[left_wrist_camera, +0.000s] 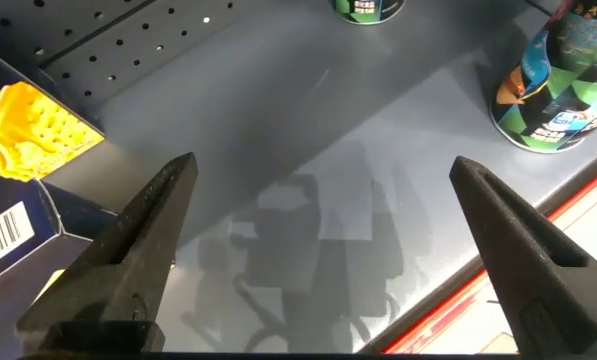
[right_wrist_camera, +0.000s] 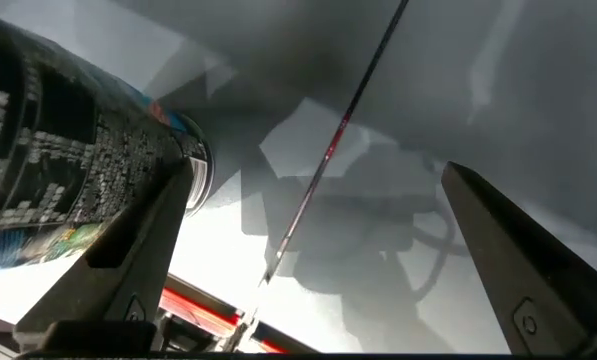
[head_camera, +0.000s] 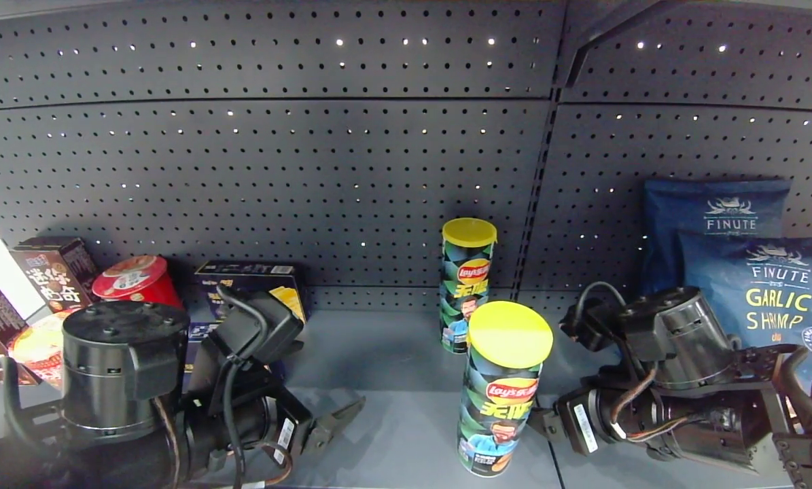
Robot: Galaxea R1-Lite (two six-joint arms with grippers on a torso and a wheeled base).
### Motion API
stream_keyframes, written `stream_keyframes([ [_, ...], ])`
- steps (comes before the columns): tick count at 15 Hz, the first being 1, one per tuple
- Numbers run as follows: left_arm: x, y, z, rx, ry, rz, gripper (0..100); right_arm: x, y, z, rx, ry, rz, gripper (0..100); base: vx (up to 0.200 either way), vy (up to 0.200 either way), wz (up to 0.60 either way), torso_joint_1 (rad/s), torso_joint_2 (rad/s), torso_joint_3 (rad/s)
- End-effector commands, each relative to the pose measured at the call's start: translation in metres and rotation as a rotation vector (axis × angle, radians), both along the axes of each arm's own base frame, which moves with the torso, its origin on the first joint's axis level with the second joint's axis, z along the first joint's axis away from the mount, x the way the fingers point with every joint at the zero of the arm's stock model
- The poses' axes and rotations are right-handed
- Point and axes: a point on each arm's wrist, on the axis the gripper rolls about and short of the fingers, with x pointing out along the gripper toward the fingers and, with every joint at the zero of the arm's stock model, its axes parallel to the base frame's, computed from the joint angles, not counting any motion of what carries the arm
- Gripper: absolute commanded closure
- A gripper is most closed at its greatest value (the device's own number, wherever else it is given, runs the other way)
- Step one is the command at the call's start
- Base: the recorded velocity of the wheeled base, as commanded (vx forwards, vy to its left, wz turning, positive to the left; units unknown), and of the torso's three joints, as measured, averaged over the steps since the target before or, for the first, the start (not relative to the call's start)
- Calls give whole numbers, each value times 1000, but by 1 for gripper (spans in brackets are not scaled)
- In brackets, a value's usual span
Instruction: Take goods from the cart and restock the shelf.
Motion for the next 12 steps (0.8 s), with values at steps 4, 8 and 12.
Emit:
stream_keyframes([
  [4, 3, -2, -2, -4, -4, -1, 0, -1, 4, 0, -1, 1, 13, 0, 0, 0, 0, 0, 0, 0],
  [8, 4, -3, -2, -7, -6, -5, 0, -3, 5, -1, -3, 3, 23, 0, 0, 0, 0, 0, 0, 0],
  [12, 4, -3, -2, -7, -6, -5, 0, -5, 8, -1, -1, 1, 35, 0, 0, 0, 0, 0, 0, 0],
])
